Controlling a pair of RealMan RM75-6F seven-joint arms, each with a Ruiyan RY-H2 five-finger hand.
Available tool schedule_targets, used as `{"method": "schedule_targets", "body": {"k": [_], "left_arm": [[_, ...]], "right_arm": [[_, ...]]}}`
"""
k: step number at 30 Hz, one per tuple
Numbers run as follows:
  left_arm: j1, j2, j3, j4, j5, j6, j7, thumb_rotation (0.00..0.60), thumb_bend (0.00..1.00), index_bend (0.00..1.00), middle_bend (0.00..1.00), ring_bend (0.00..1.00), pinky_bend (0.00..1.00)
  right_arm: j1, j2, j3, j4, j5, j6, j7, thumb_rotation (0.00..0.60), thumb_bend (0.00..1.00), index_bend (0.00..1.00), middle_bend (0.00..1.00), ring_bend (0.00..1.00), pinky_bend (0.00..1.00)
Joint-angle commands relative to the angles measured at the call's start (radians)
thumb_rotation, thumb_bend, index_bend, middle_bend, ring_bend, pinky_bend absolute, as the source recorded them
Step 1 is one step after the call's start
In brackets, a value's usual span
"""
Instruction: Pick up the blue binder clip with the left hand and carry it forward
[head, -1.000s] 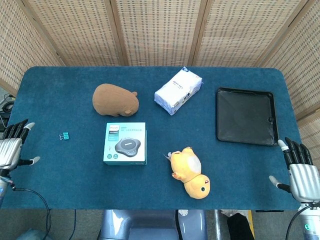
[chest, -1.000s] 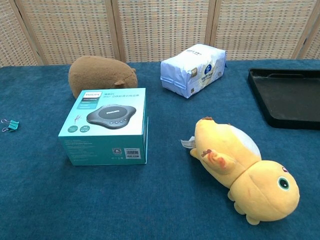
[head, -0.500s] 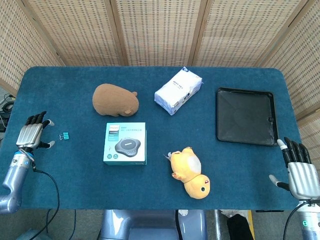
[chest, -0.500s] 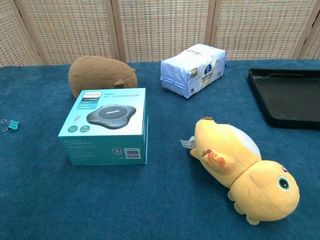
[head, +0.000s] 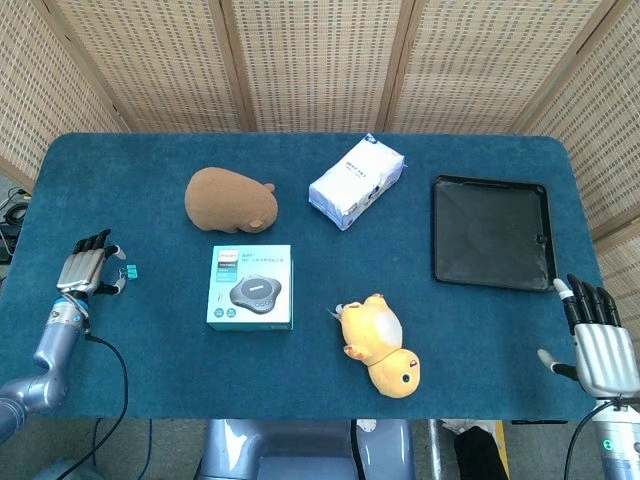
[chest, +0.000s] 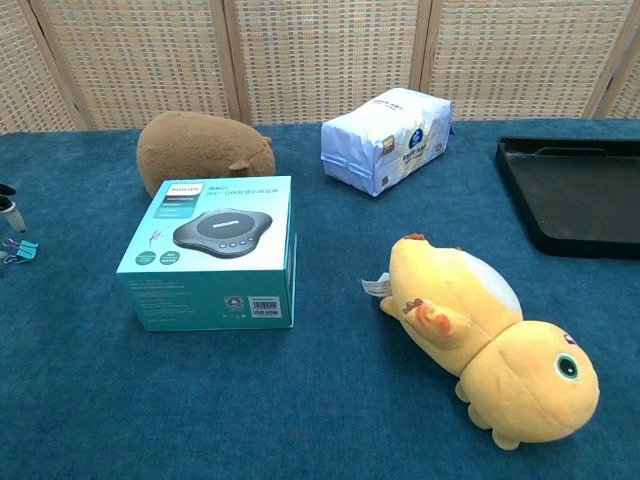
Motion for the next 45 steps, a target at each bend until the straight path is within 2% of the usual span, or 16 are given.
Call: {"method": "schedule_targets", "body": {"k": [1,15,21,30,38,42,45], "left_arm": [[-0.007,-0.008,-0.003,0.006,-0.009,-0.011,0.004,0.600,0.35,0.35,0.00,0.00,0.00],[-0.016,-0.028,0.001,0.018,-0.029,-0.047,0.005,0.600,0.35,0.41,0.00,0.00,0.00],[-0.019,-0.032,0.001,0.031,-0.036,-0.059,0.003,0.600,0.35,0.50,0.00,0.00,0.00],[-0.015,-0.003,-0.007,-0.003,-0.030,-0.043,-0.014,0.600,0.36,0.52,0.00,0.00,0.00],[0.010,0.093,-0.028,-0.165,0.036,0.075,-0.063,0.600,0.36,0.54,0.00,0.00,0.00],[0.025,0.173,-0.041,-0.323,0.117,0.183,-0.087,0.600,0.35,0.54,0.00,0.00,0.00],[0.025,0.250,-0.046,-0.484,0.186,0.244,-0.079,0.600,0.35,0.53,0.00,0.00,0.00]], "right_arm": [[0.001,0.000,0.003,0.003,0.006,-0.003,0.004,0.600,0.00,0.04,0.00,0.00,0.00],[0.005,0.003,0.005,0.006,0.014,-0.007,0.012,0.600,0.00,0.04,0.00,0.00,0.00],[0.006,0.002,0.006,0.010,0.020,-0.011,0.013,0.600,0.00,0.04,0.00,0.00,0.00],[0.006,0.001,0.008,0.008,0.029,-0.011,0.017,0.600,0.00,0.05,0.00,0.00,0.00],[0.005,0.007,0.009,0.001,0.032,-0.010,0.028,0.600,0.00,0.05,0.00,0.00,0.00],[0.004,0.011,0.010,-0.003,0.031,-0.008,0.037,0.600,0.00,0.05,0.00,0.00,0.00],[0.003,0.014,0.010,-0.002,0.030,-0.007,0.045,0.600,0.00,0.05,0.00,0.00,0.00]]}}
